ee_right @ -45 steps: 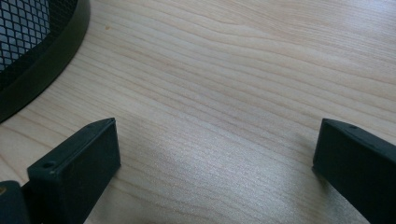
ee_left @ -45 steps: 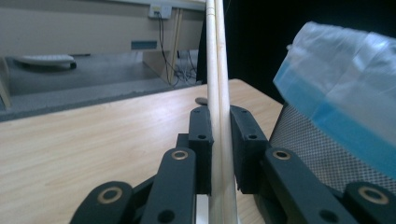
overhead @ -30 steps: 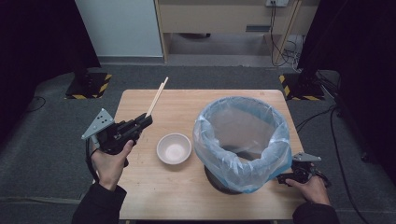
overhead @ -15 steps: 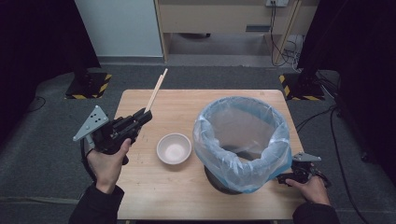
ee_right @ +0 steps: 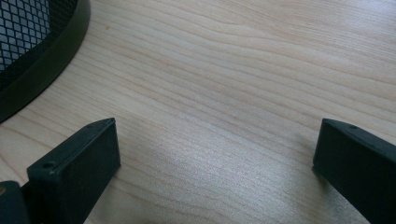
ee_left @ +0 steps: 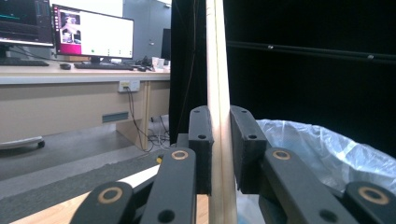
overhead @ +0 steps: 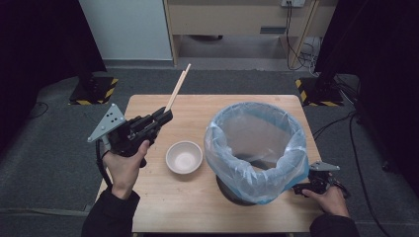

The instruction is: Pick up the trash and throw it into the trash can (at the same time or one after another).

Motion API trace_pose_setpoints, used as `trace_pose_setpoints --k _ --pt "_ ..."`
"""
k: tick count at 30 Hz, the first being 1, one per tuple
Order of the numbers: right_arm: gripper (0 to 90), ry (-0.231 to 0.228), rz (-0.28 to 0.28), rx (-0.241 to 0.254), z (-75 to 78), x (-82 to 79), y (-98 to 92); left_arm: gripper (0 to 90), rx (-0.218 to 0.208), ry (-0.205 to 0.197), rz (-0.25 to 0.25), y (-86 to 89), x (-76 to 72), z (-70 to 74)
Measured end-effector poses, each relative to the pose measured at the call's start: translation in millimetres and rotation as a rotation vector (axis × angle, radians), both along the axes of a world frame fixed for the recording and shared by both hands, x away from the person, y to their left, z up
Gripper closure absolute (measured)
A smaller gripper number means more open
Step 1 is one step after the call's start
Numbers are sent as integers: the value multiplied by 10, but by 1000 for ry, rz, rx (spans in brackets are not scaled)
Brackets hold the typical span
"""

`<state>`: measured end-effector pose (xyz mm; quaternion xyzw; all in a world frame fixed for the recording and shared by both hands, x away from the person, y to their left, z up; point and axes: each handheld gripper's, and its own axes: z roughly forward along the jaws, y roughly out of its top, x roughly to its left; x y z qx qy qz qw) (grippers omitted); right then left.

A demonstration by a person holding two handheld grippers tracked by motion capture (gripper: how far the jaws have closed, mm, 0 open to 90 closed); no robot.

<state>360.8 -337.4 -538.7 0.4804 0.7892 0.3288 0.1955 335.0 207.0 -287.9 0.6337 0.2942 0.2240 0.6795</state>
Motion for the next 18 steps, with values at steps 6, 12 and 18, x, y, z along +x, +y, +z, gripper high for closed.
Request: trace_pose_setpoints --k 6,12,18 --pt "7 0 0 0 0 0 0 795 -6 -9 -16 -107 32 52" --pt "8 0 0 0 0 0 0 795 -16 -20 -35 -216 55 106" --pt "7 0 0 0 0 0 0 795 -21 -30 -53 -330 73 158"
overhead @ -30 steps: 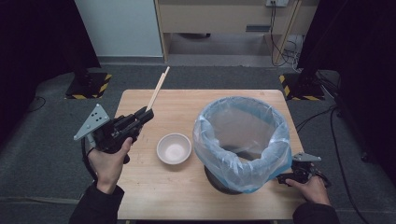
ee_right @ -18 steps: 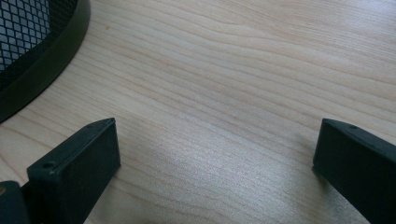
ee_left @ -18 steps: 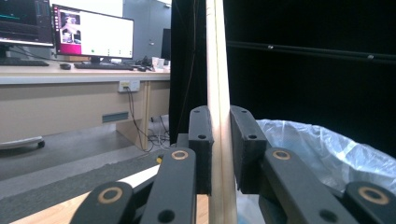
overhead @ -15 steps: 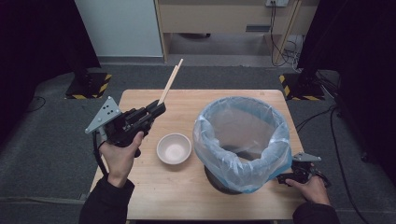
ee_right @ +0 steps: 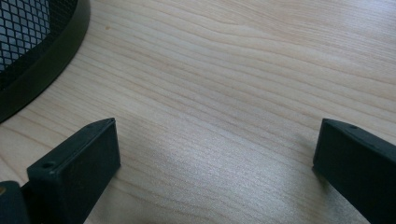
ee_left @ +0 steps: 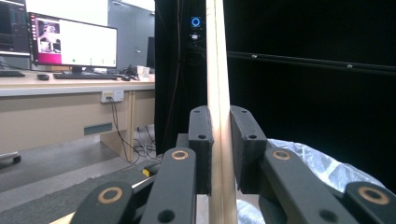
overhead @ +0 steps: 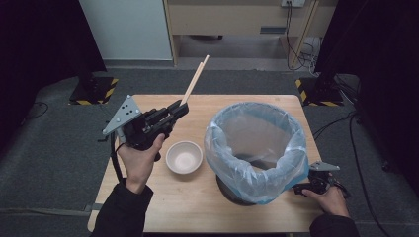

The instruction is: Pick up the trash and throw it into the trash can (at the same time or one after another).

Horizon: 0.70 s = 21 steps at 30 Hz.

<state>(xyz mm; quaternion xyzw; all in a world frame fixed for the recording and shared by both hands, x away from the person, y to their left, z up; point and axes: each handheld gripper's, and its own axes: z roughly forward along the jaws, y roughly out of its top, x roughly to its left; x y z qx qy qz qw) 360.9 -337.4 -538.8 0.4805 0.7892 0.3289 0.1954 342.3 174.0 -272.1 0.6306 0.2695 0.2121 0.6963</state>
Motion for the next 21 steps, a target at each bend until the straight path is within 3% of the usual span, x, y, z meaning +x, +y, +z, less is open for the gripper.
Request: trace_pose_setpoints --k 21 --pt "7 -2 0 1 -2 3 1 795 17 -5 -69 -478 79 26"
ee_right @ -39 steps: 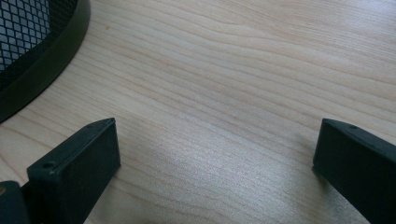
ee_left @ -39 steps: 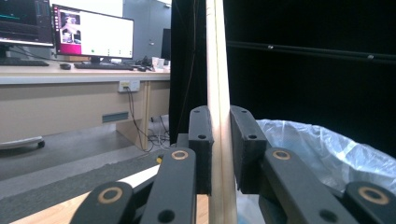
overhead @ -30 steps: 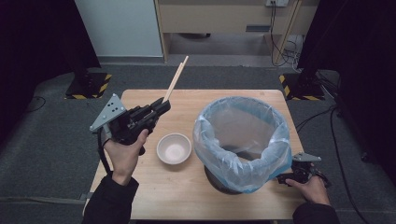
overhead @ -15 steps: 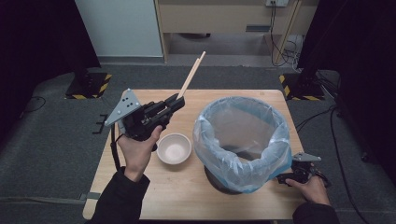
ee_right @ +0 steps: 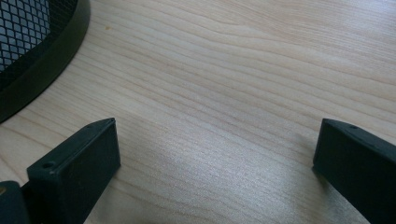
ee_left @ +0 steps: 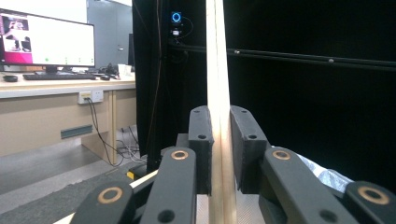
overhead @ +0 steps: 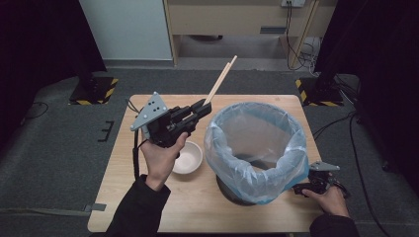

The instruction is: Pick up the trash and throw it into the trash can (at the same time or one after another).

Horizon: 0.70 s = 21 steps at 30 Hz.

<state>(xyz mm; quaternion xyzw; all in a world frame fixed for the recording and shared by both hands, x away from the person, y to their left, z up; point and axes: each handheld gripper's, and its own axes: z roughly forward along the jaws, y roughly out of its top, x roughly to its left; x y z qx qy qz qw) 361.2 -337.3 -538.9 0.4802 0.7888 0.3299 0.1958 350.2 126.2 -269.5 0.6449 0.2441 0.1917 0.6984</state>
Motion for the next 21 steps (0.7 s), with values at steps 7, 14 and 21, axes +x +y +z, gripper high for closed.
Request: trace_pose_setpoints --k 7,14,21 --pt "7 0 0 0 0 0 0 795 11 1 -24 -160 14 13" --pt "7 0 0 0 0 0 0 795 18 -5 -44 -295 10 49" --pt "8 0 0 0 0 0 0 795 30 0 -61 -418 18 26"
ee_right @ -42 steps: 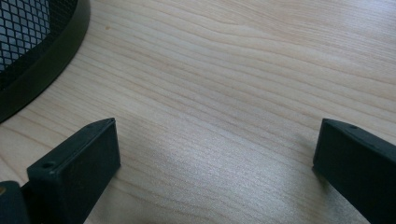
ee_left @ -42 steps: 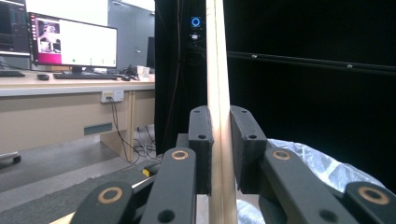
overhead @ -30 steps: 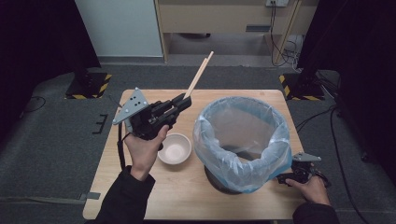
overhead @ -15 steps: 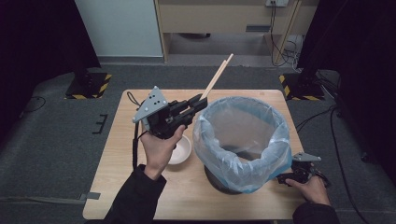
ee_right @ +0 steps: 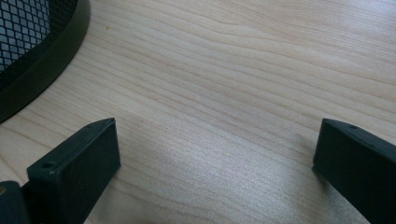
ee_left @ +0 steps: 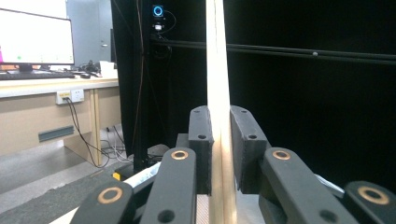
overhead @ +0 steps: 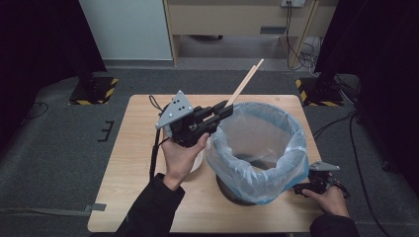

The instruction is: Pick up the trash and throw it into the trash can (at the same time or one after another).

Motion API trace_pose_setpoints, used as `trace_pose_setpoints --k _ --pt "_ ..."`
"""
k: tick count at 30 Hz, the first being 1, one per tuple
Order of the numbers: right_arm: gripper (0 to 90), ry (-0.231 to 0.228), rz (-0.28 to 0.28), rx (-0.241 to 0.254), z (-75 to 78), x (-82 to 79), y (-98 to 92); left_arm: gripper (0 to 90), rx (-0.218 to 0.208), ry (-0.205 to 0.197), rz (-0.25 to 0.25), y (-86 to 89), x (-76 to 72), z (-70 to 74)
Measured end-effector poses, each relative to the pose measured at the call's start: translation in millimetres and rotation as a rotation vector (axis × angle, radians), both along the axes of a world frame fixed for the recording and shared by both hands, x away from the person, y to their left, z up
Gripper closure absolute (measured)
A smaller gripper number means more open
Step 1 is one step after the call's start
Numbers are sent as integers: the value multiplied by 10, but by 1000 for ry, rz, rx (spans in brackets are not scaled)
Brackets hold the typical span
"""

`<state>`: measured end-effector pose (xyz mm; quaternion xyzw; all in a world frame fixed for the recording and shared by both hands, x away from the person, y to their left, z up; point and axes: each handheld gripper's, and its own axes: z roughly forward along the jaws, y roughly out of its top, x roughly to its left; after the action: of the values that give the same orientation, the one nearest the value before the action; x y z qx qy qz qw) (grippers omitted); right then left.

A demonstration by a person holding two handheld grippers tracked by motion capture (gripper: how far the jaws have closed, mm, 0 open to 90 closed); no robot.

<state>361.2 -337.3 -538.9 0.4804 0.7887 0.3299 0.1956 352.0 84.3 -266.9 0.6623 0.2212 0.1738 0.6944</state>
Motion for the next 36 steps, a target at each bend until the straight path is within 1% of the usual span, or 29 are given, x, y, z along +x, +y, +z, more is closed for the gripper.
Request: trace_pose_setpoints --k 5,7,13,18,27,30,32,36 --pt "7 0 0 0 0 0 0 795 9 2 -14 -87 -1 -3" --pt "7 0 0 0 0 0 0 795 19 2 -22 -140 1 -4" --pt "7 0 0 0 0 0 0 795 24 7 -32 -219 10 -10" --pt "7 0 0 0 0 0 0 795 37 12 -40 -285 20 -26" --pt "8 0 0 0 0 0 0 795 72 33 -47 -385 69 -80" --pt "7 0 0 0 0 0 0 794 84 50 -64 -418 105 -110" --pt "7 0 0 0 0 0 0 792 86 53 -68 -422 114 -117" --pt "7 0 0 0 0 0 0 725 80 55 -74 -425 129 -130"
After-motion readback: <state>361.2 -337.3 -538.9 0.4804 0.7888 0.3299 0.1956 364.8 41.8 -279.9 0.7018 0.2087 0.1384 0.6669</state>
